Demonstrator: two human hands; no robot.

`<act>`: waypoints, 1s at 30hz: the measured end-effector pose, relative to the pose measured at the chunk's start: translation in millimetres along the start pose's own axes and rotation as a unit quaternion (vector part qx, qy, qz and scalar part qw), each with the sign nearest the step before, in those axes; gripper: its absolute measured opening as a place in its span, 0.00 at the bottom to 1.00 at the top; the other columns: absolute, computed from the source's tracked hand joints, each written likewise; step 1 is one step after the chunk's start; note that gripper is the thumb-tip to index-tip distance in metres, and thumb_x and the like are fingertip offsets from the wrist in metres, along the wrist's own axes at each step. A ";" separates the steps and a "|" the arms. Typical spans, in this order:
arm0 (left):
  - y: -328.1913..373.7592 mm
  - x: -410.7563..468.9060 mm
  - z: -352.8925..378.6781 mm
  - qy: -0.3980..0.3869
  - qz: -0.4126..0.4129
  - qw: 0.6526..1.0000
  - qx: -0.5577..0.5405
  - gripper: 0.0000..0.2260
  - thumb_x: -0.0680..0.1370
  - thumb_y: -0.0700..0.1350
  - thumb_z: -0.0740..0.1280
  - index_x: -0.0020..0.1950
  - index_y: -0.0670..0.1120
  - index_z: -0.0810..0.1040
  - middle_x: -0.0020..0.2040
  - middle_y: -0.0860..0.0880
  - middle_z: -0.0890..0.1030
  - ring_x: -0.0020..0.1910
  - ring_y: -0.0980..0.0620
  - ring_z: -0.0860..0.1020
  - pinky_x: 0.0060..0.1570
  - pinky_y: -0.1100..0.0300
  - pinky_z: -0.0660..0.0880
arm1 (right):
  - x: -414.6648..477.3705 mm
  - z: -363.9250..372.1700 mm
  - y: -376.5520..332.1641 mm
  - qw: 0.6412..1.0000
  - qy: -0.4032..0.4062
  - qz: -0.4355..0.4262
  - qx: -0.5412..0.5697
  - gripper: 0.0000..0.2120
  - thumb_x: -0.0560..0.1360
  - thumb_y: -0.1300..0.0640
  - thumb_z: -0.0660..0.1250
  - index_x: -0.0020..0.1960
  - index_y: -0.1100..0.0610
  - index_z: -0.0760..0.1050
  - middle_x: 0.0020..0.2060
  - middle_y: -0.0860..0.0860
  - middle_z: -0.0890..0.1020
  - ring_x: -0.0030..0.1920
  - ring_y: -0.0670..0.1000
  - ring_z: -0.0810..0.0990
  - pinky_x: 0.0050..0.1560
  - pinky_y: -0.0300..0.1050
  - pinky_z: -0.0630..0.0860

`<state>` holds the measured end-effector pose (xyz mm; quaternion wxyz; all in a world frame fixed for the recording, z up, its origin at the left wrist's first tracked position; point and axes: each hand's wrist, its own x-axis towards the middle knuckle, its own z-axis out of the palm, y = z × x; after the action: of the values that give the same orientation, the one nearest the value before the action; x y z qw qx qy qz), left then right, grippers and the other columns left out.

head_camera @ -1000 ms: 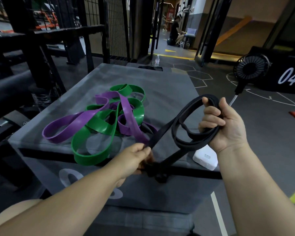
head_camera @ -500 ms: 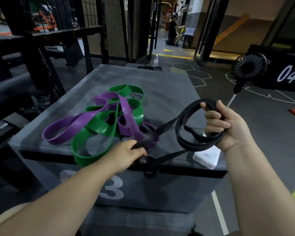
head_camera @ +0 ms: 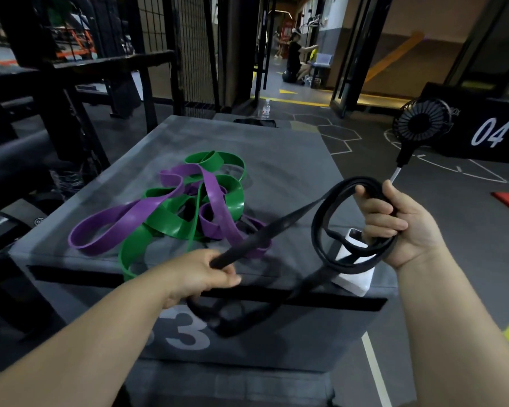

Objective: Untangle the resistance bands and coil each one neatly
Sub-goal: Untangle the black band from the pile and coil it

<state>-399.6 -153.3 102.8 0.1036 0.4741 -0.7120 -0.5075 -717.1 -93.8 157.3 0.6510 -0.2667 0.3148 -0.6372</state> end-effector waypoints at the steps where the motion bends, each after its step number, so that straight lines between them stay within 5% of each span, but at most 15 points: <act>1: -0.3 0.3 -0.2 0.009 0.000 0.999 0.041 0.03 0.75 0.46 0.72 0.45 0.48 0.79 0.32 0.57 0.77 0.33 0.58 0.73 0.33 0.64 0.68 | -0.1 -0.4 -0.6 1.000 0.006 -0.008 -0.001 0.16 0.74 0.46 0.64 0.51 0.59 0.74 0.24 0.43 0.66 0.15 0.41 0.65 0.17 0.30 0.63; 4: -3.5 3.6 -2.8 0.026 -0.001 0.999 0.036 0.03 0.77 0.43 0.68 0.44 0.47 0.78 0.37 0.52 0.81 0.37 0.55 0.77 0.38 0.63 0.72 | -1.1 -1.4 -3.4 0.998 0.019 -0.047 0.023 0.17 0.78 0.46 0.59 0.50 0.60 0.75 0.24 0.43 0.66 0.15 0.42 0.65 0.17 0.30 0.62; 6: -3.4 4.8 -1.7 0.042 -0.015 0.996 -0.074 0.05 0.80 0.44 0.64 0.45 0.45 0.75 0.35 0.50 0.81 0.39 0.52 0.78 0.42 0.60 0.73 | -3.1 -5.9 -6.7 0.996 0.022 -0.066 0.064 0.18 0.78 0.46 0.59 0.49 0.60 0.77 0.24 0.43 0.67 0.16 0.42 0.66 0.18 0.30 0.62; 10: 3.1 7.0 1.0 0.042 -0.023 0.926 -0.373 0.11 0.81 0.44 0.60 0.39 0.46 0.67 0.26 0.50 0.65 0.25 0.53 0.67 0.25 0.64 0.69 | -4.6 -15.1 -10.8 0.987 0.020 -0.078 0.136 0.17 0.78 0.47 0.61 0.50 0.61 0.77 0.24 0.42 0.68 0.17 0.42 0.67 0.19 0.30 0.64; 12: 3.1 6.5 -1.0 0.024 0.001 0.936 -0.352 0.09 0.80 0.43 0.63 0.40 0.45 0.69 0.27 0.51 0.65 0.24 0.56 0.64 0.24 0.66 0.66 | -3.5 -16.2 -11.5 0.984 0.018 -0.085 0.155 0.14 0.75 0.49 0.66 0.49 0.61 0.77 0.24 0.43 0.69 0.17 0.42 0.68 0.20 0.30 0.64; 14: 1.4 1.3 -4.8 -0.027 0.005 0.958 -0.287 0.07 0.73 0.39 0.71 0.46 0.43 0.73 0.32 0.49 0.73 0.29 0.55 0.72 0.28 0.65 0.71 | -4.2 -19.8 -14.3 0.978 0.015 -0.104 0.178 0.15 0.68 0.54 0.72 0.49 0.62 0.77 0.24 0.43 0.69 0.18 0.43 0.68 0.20 0.31 0.64; 17: -1.9 -6.3 -9.6 -0.100 -0.024 0.962 -0.252 0.13 0.69 0.37 0.70 0.52 0.41 0.73 0.45 0.42 0.79 0.40 0.51 0.79 0.36 0.61 0.76 | -8.7 -31.7 -22.4 0.963 0.014 -0.143 0.228 0.16 0.65 0.58 0.75 0.49 0.64 0.76 0.25 0.44 0.69 0.18 0.43 0.68 0.21 0.31 0.64; 21: 0.7 -7.2 -11.4 -0.048 -0.036 0.976 -0.209 0.07 0.78 0.34 0.65 0.56 0.39 0.74 0.48 0.39 0.80 0.44 0.47 0.80 0.40 0.57 0.79 | -11.2 -33.1 -24.3 0.970 0.043 -0.153 0.186 0.15 0.66 0.55 0.74 0.48 0.63 0.77 0.25 0.43 0.68 0.18 0.43 0.67 0.22 0.30 0.62; 25: -1.2 -5.7 -12.2 -0.006 -0.053 0.992 -0.118 0.10 0.78 0.42 0.68 0.56 0.38 0.78 0.52 0.36 0.82 0.54 0.38 0.81 0.59 0.44 0.76 | -7.3 -22.6 -18.1 0.973 0.066 -0.157 0.159 0.18 0.62 0.54 0.74 0.47 0.62 0.78 0.25 0.42 0.67 0.18 0.42 0.66 0.22 0.30 0.61; 30: -2.7 -5.5 -6.1 -0.007 -0.040 0.985 -0.170 0.13 0.81 0.47 0.63 0.57 0.37 0.75 0.39 0.42 0.83 0.40 0.46 0.82 0.40 0.56 0.79 | -8.2 -25.4 -19.7 0.962 0.070 -0.169 0.204 0.17 0.59 0.55 0.75 0.45 0.63 0.78 0.25 0.43 0.68 0.18 0.42 0.67 0.23 0.29 0.60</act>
<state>-391.4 -152.9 105.2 0.1578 0.4742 -0.5965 -0.6281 -749.2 -85.1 155.8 0.5510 -0.1320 0.1731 -0.8056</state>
